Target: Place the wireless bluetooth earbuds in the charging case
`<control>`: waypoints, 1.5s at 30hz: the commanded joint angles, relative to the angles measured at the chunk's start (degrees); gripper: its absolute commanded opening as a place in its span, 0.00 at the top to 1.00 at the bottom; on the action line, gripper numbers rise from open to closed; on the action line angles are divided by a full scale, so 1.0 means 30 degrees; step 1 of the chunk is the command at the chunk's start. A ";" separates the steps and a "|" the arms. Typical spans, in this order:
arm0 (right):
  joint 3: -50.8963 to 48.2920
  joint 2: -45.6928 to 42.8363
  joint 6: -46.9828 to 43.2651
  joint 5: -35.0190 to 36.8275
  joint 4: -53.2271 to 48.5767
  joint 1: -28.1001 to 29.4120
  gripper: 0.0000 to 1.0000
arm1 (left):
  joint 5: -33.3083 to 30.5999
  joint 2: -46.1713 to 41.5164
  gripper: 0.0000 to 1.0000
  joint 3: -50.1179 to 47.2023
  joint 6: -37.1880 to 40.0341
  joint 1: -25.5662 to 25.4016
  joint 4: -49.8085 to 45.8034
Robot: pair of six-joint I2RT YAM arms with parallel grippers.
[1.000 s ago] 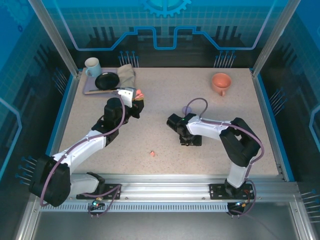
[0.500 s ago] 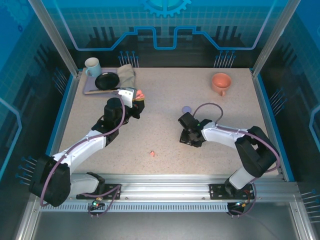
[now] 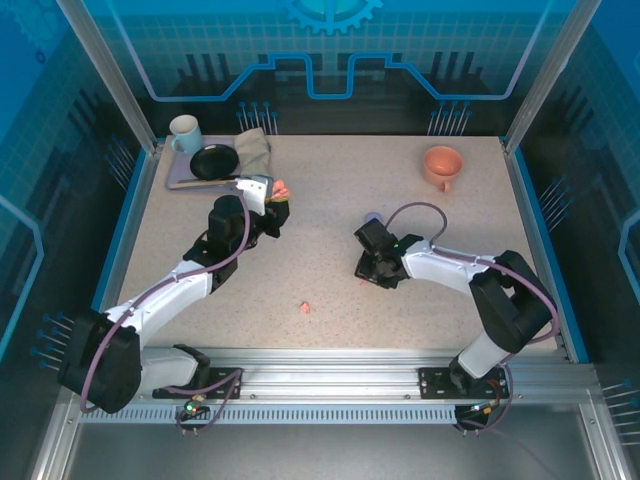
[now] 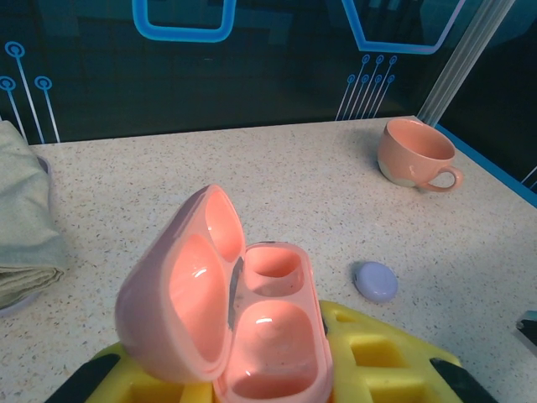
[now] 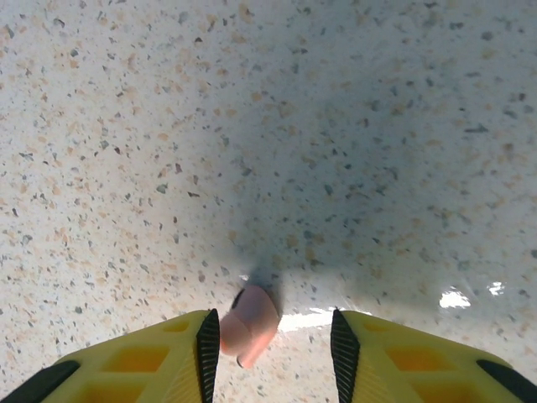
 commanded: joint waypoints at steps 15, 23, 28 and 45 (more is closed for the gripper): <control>0.3889 0.1757 -0.3191 0.2835 -0.4302 0.1462 0.44 | 0.0597 0.0319 1.00 0.0516 -0.0276 0.0163 0.0290; 0.4335 0.3337 -0.3610 0.3140 -0.4699 0.1562 0.44 | 0.0685 0.0378 1.00 0.0633 -0.0268 0.0167 0.0196; 0.4163 0.3405 -0.3612 0.3396 -0.4808 0.1541 0.44 | 0.0727 0.0436 1.00 0.0675 -0.0300 0.0163 0.0194; -0.0246 -0.2711 -0.2743 0.3521 -0.5226 0.0197 0.45 | 0.0961 0.0326 1.00 0.0609 -0.0580 0.0162 0.0278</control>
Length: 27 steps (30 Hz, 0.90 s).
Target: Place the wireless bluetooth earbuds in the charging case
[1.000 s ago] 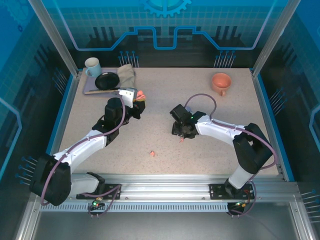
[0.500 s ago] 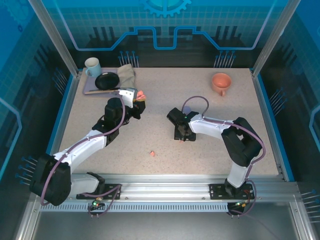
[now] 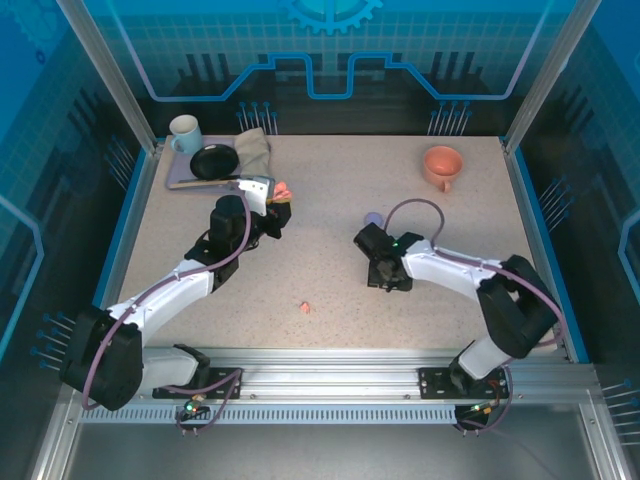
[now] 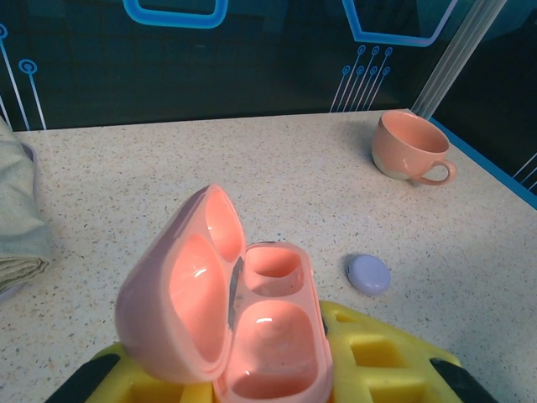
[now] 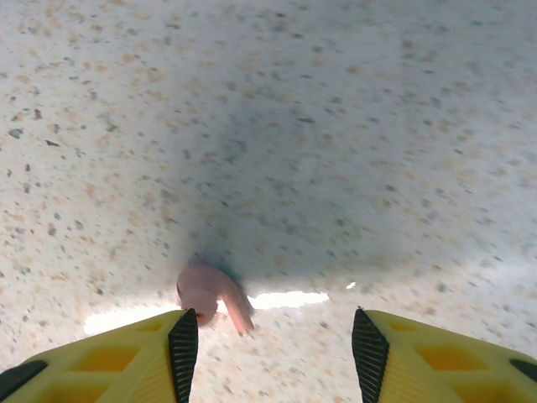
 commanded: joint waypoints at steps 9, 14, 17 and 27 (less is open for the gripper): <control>0.0248 -0.1000 -0.2407 -0.1192 0.0036 -0.0648 0.40 | 0.0591 -0.0067 1.00 0.0473 -0.0154 0.0163 0.0302; 0.0627 0.0199 -0.4009 -0.2433 0.0641 -0.0541 0.34 | 0.0643 -0.0022 1.00 0.0489 -0.0308 0.0139 0.0363; 0.0680 0.0869 -0.5045 -0.3011 0.0943 -0.0512 0.32 | 0.0672 -0.0052 1.00 0.0515 -0.0352 0.0146 0.0332; 0.0250 0.1843 -0.6306 -0.3355 0.1193 -0.1282 0.33 | 0.0636 0.0005 1.00 0.0612 -0.0172 0.0163 0.0180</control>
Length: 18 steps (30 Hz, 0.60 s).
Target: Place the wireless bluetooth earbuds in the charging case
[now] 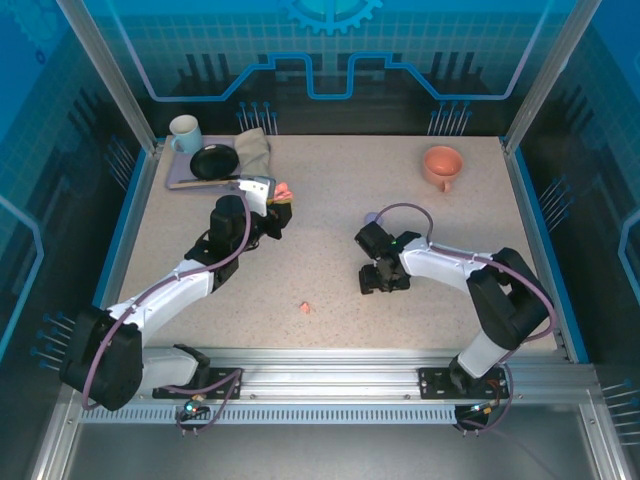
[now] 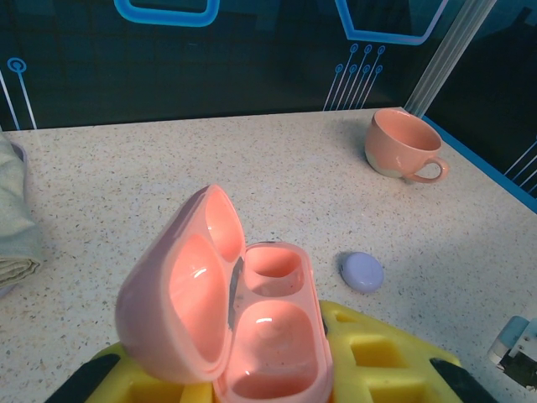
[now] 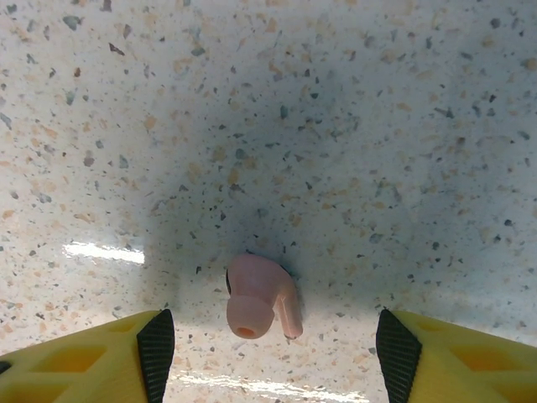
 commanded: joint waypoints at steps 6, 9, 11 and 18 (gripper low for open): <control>-0.0093 -0.0423 -0.1335 -0.0311 -0.0062 -0.2360 0.34 | 0.0321 0.0151 1.00 0.0661 -0.0188 0.0155 0.0161; -0.0058 -0.0488 -0.1645 -0.0148 -0.0468 -0.3605 0.35 | 0.0326 0.0181 1.00 0.0687 -0.0211 0.0134 0.0189; -0.0220 -0.0870 -0.1686 -0.0151 -0.0427 -0.4298 0.36 | 0.0356 0.0211 1.00 0.0728 -0.0204 0.0134 0.0211; -0.0508 -0.2942 -0.1756 -0.0496 -0.0839 -0.6500 0.36 | 0.0425 0.0329 1.00 0.0909 -0.0223 0.0161 0.0150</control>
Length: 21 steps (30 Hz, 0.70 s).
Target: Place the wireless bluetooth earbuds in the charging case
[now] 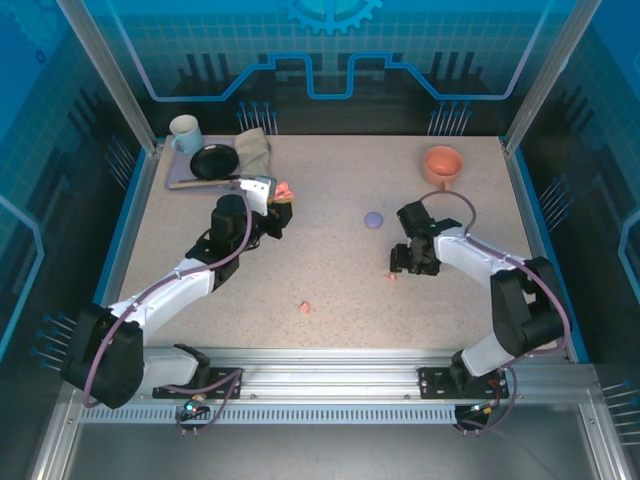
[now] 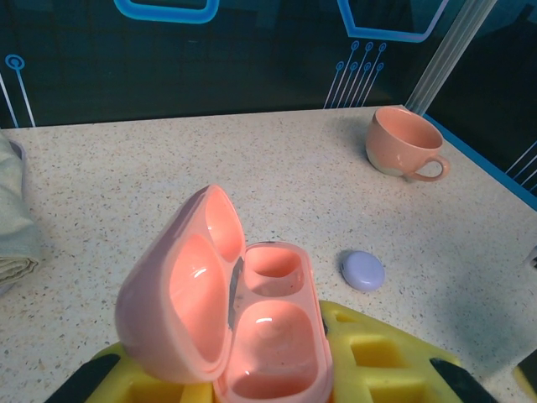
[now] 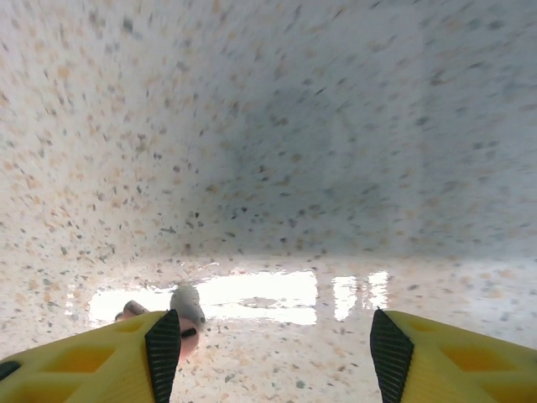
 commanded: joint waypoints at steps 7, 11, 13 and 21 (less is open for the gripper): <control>-0.1112 -0.2543 0.1821 -0.2635 -0.0834 -0.1344 0.34 | 0.0513 0.0347 1.00 0.0918 -0.0301 0.0152 0.0219; -0.1336 -0.2203 0.3613 -0.3472 -0.0344 -0.1077 0.33 | 0.0609 0.0527 1.00 0.1123 -0.0303 0.0156 0.0124; -0.1348 -0.1845 0.3896 -0.3433 -0.0016 -0.0716 0.34 | 0.0653 0.0544 1.00 0.1181 -0.0316 0.0148 0.0083; -0.1120 0.0119 0.5992 -0.3680 0.0701 0.0339 0.37 | 0.0674 0.0607 1.00 0.1342 -0.0324 0.0135 -0.0028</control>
